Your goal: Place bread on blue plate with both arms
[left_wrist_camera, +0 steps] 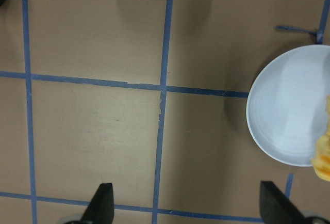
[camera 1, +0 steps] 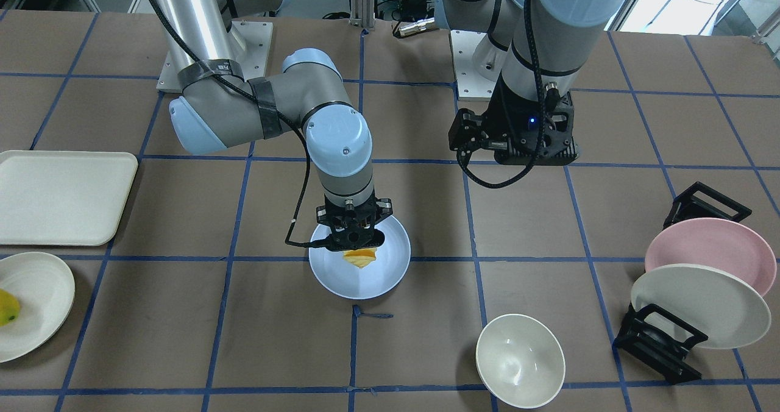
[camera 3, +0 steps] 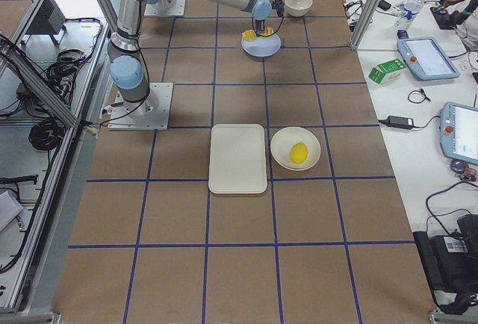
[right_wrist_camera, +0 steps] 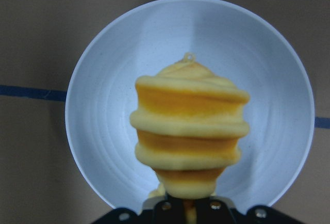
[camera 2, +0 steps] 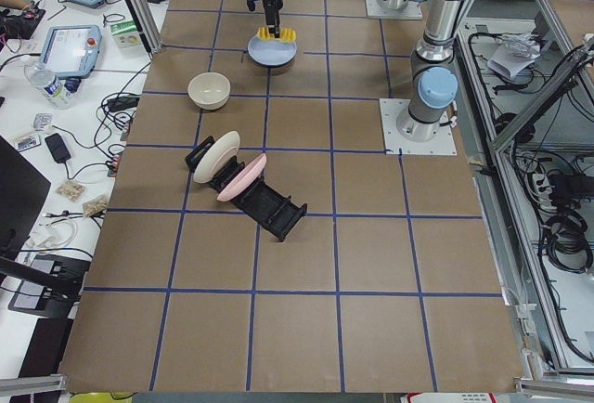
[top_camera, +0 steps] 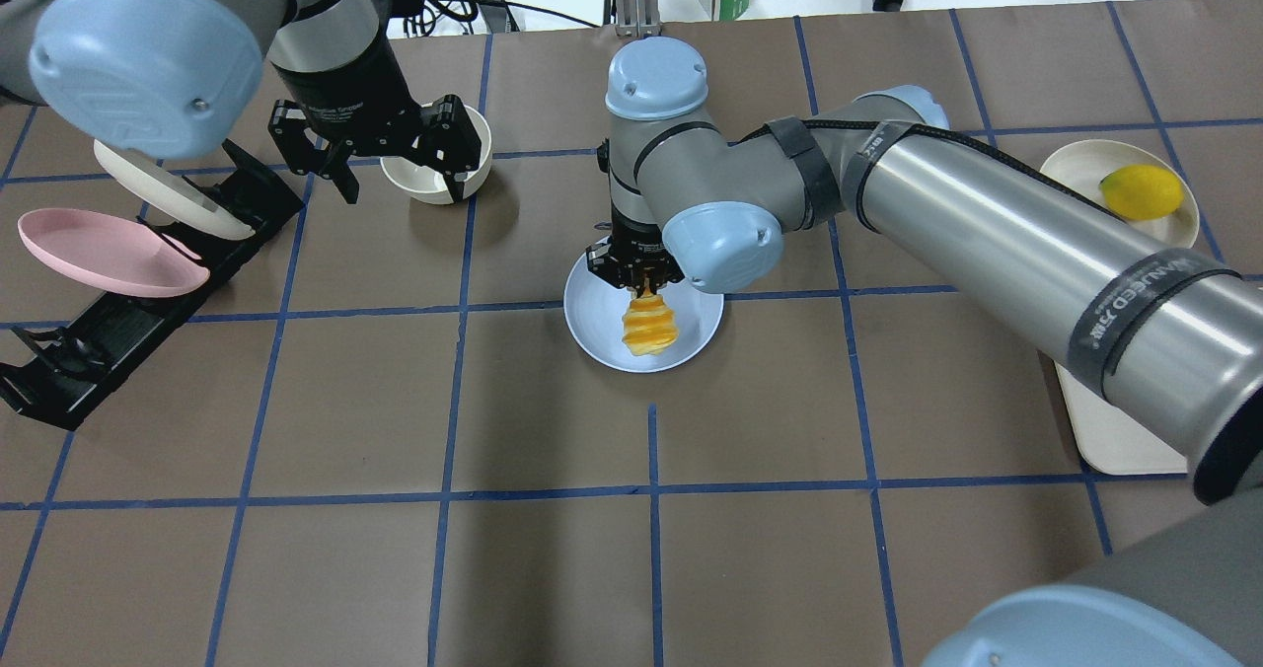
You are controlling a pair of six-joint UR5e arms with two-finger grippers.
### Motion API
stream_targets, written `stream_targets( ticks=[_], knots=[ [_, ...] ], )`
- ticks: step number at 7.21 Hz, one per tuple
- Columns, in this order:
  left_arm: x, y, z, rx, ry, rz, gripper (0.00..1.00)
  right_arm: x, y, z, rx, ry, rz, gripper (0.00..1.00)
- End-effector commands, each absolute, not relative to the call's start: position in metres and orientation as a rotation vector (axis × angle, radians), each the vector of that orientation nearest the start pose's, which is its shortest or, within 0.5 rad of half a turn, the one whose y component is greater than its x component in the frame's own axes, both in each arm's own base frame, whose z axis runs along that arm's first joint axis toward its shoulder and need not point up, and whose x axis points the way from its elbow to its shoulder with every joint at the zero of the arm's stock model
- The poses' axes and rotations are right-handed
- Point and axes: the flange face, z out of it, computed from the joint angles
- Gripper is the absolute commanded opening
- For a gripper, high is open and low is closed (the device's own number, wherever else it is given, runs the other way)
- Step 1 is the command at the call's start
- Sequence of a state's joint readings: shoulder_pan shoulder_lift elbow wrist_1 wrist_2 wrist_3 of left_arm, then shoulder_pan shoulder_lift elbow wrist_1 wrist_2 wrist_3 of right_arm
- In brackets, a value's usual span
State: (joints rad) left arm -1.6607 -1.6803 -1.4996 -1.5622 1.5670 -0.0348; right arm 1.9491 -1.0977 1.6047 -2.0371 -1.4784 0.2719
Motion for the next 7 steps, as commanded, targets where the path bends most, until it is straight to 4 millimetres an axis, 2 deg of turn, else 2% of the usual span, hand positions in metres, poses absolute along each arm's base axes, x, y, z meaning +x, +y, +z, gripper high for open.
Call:
stream_targets(
  ticks=[1, 2, 3, 5, 6, 7],
  knots=[
    [-0.180, -0.514, 0.482, 0.231, 3.205, -0.002, 1.00, 0.371, -0.536, 0.242, -0.170, 3.050, 0.070, 0.26],
    [-0.171, -0.519, 0.485, 0.254, 3.203, -0.032, 1.00, 0.373, -0.543, 0.241, -0.187, 3.036, -0.017, 0.88],
    [-0.170, -0.519, 0.482, 0.256, 3.197, -0.024, 1.00, 0.372, -0.539, 0.239, -0.190, 3.041, -0.018, 1.00],
    [-0.169, -0.518, 0.482, 0.249, 3.202, -0.025, 1.00, 0.369, -0.542, 0.246, -0.186, 3.043, -0.039, 1.00],
    [-0.169, -0.516, 0.479, 0.251, 3.198, -0.012, 1.00, 0.362, -0.544, 0.258, -0.170, 3.048, -0.059, 1.00],
    [-0.169, -0.516, 0.479, 0.249, 3.204, -0.012, 1.00, 0.355, -0.543, 0.280, -0.150, 3.038, -0.098, 1.00]
  ],
)
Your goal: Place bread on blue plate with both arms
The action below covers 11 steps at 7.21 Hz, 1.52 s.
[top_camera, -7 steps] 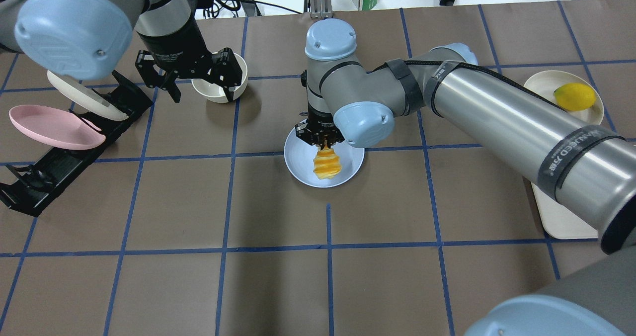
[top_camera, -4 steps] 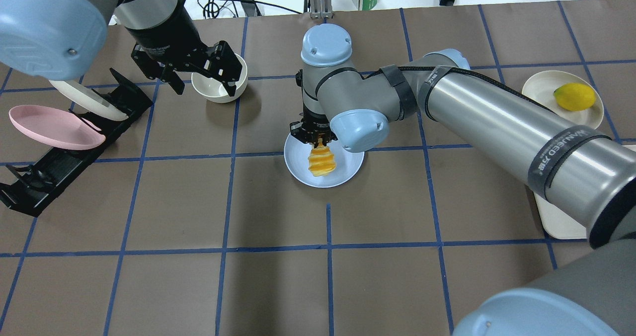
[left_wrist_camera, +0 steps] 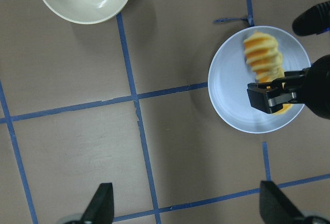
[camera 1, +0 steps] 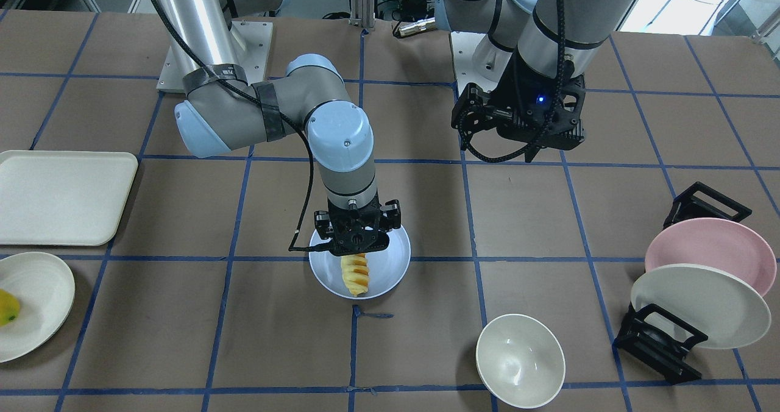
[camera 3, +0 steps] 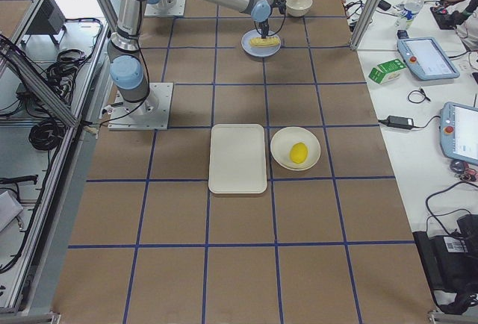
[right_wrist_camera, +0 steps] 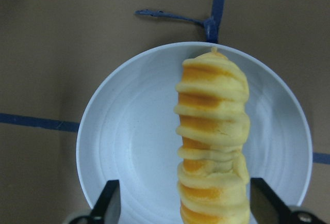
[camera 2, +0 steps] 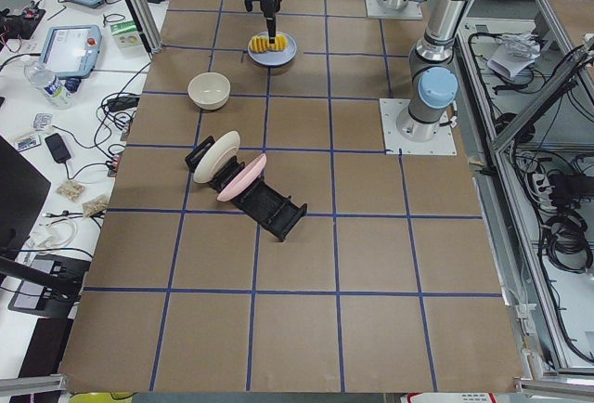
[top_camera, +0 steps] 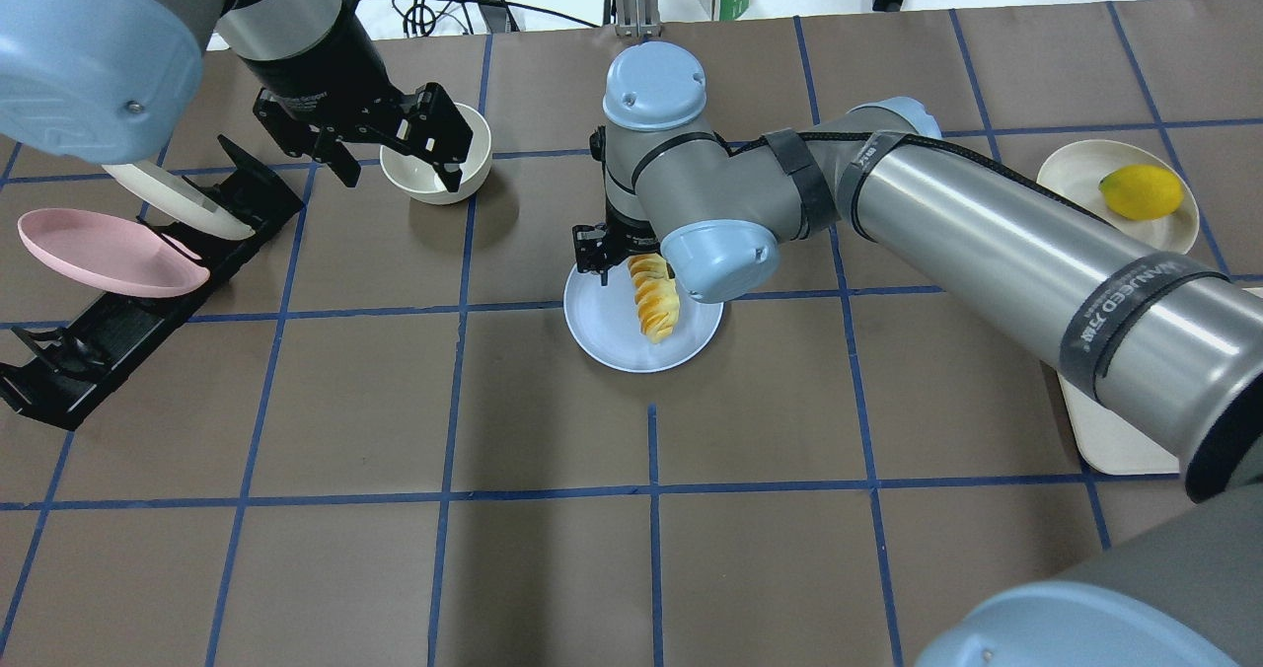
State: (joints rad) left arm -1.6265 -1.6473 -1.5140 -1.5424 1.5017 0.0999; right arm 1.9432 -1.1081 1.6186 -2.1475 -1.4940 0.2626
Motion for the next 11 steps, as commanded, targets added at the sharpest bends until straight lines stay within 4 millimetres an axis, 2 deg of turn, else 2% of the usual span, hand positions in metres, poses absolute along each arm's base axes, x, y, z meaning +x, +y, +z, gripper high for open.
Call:
stream_targets(
  ticks=[1, 2, 3, 4, 5, 6, 7, 8, 9, 10, 11],
  knots=[
    [-0.169, -0.516, 0.479, 0.244, 3.198, -0.012, 1.00, 0.342, -0.544, 0.301, -0.121, 3.034, -0.132, 1.00],
    [-0.169, -0.516, 0.479, 0.243, 3.194, -0.014, 1.00, 0.318, -0.548, 0.315, -0.066, 3.050, -0.100, 1.00],
    [-0.169, -0.514, 0.482, 0.229, 3.193, -0.023, 1.00, 0.291, -0.545, 0.344, -0.020, 3.078, -0.092, 1.00],
    [-0.168, -0.514, 0.484, 0.222, 3.193, -0.026, 1.00, 0.259, -0.546, 0.357, 0.058, 3.104, -0.046, 1.00],
    [-0.168, -0.513, 0.486, 0.217, 3.191, -0.033, 1.00, 0.229, -0.540, 0.382, 0.073, 3.109, -0.013, 1.00],
    [-0.167, -0.514, 0.492, 0.181, 3.190, -0.051, 1.00, 0.198, -0.530, 0.396, 0.070, 3.145, 0.052, 1.00],
    [-0.161, -0.512, 0.497, 0.104, 3.133, -0.060, 1.00, 0.176, -0.514, 0.421, 0.117, 3.179, 0.092, 1.00],
    [-0.158, -0.510, 0.497, 0.097, 3.110, -0.051, 1.00, 0.164, -0.494, 0.449, 0.143, 3.193, 0.057, 1.00],
    [-0.159, -0.510, 0.495, 0.086, 3.124, -0.046, 1.00, 0.160, -0.482, 0.458, 0.113, 3.181, 0.094, 1.00],
    [-0.160, -0.510, 0.495, 0.036, 3.128, -0.044, 1.00, 0.150, -0.485, 0.461, -0.009, 3.195, 0.107, 1.00],
    [-0.161, -0.510, 0.496, -0.014, 3.126, -0.049, 1.00, 0.121, -0.488, 0.458, 0.076, 3.185, 0.165, 1.00]
  ],
)
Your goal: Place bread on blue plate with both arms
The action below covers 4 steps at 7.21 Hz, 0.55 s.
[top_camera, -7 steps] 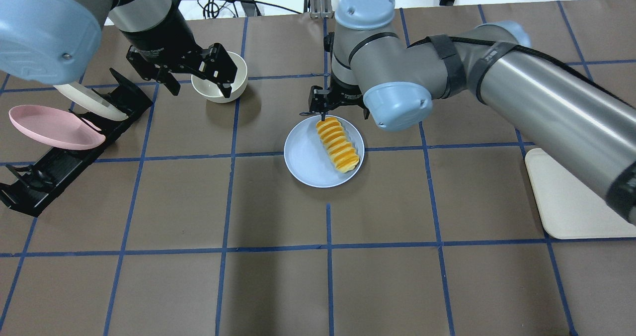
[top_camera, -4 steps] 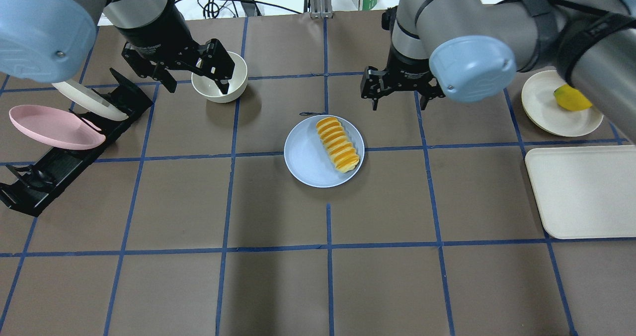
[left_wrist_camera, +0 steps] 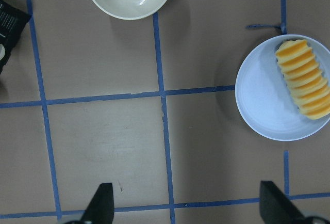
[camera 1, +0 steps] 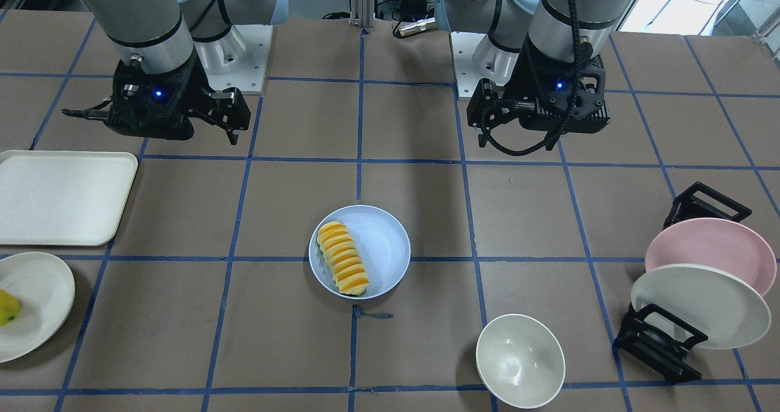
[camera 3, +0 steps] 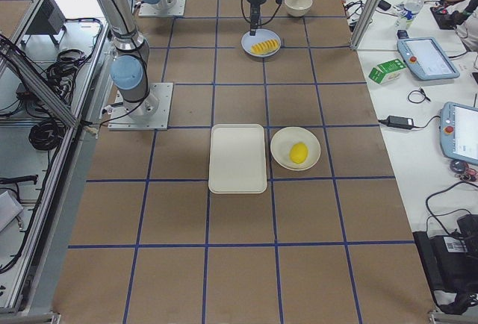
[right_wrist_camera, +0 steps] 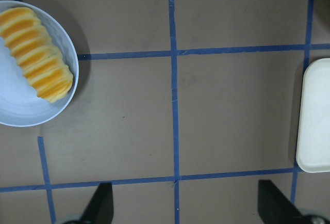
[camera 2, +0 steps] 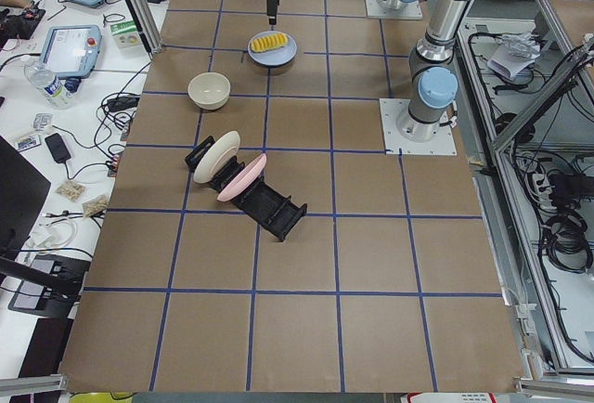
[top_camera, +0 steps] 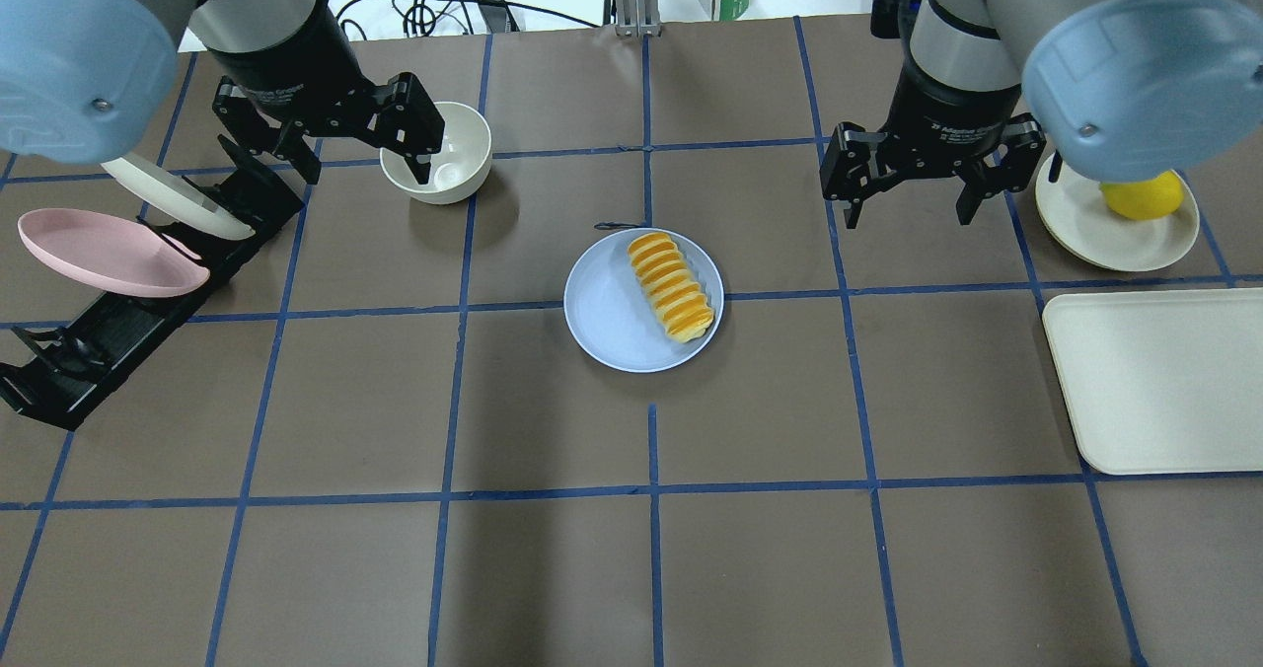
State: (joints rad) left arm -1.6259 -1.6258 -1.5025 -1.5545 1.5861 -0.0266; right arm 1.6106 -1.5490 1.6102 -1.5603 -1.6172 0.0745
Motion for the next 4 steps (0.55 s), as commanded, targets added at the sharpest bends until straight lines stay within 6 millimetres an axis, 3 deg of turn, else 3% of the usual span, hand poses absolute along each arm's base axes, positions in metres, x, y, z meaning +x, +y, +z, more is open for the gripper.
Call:
stream_targets(
  ticks=[1, 2, 3, 4],
  knots=[
    [-0.161, -0.510, 0.495, -0.012, 3.128, -0.045, 1.00, 0.104, -0.488, 0.462, 0.134, 3.170, 0.222, 1.00],
    [-0.160, -0.510, 0.496, -0.015, 3.129, -0.047, 1.00, 0.093, -0.490, 0.472, 0.164, 3.162, 0.191, 1.00],
    [-0.161, -0.510, 0.495, -0.010, 3.129, -0.044, 1.00, 0.098, -0.486, 0.485, 0.180, 3.153, 0.149, 1.00],
    [-0.162, -0.509, 0.494, -0.007, 3.131, -0.042, 1.00, 0.104, -0.484, 0.485, 0.202, 3.103, 0.148, 1.00]
  ],
)
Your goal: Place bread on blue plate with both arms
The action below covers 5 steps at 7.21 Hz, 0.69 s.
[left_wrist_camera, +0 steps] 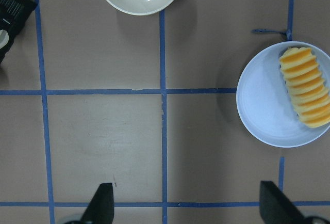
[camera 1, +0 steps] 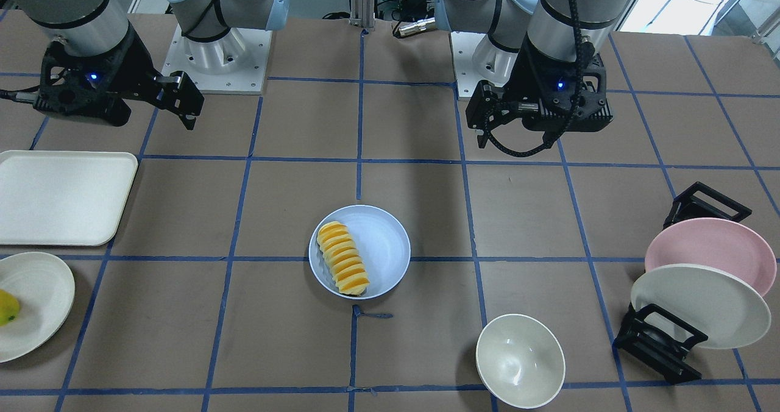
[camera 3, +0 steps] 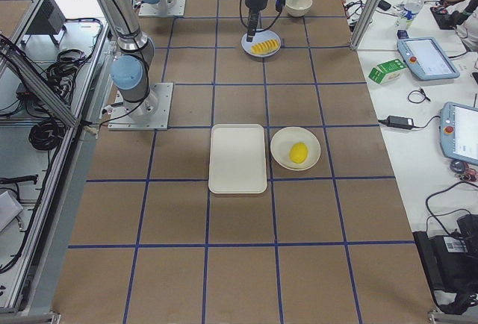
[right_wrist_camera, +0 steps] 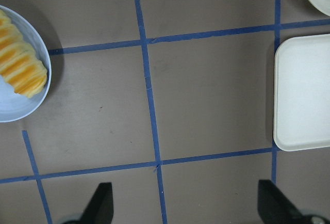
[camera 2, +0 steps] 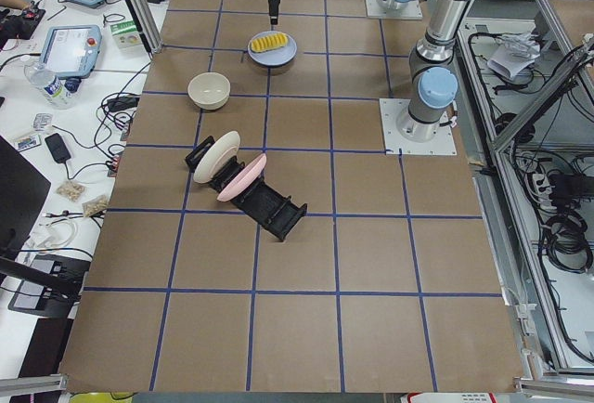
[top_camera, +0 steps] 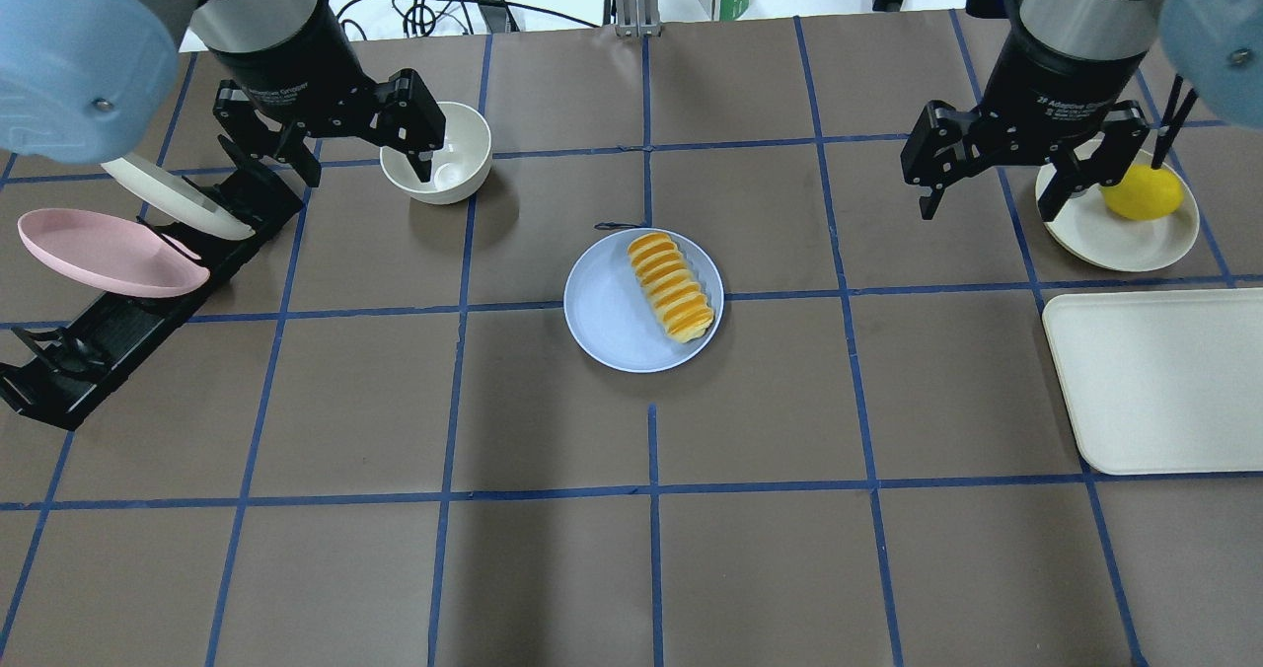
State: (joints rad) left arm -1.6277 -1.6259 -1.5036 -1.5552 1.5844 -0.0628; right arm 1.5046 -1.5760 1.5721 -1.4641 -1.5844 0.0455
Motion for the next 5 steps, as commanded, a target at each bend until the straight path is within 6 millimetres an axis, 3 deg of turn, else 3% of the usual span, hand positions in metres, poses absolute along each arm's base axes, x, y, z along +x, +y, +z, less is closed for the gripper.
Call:
stream_targets(
  ticks=[1, 5],
  knots=[
    [-0.1613, -0.5096, 0.4935, -0.010, 3.131, -0.042, 1.00, 0.1069, -0.4831, 0.4855, 0.198, 3.094, 0.148, 1.00],
    [-0.1620, -0.5095, 0.4943, -0.005, 3.131, -0.044, 1.00, 0.1111, -0.4810, 0.4837, 0.181, 3.114, 0.149, 1.00]
  ],
)
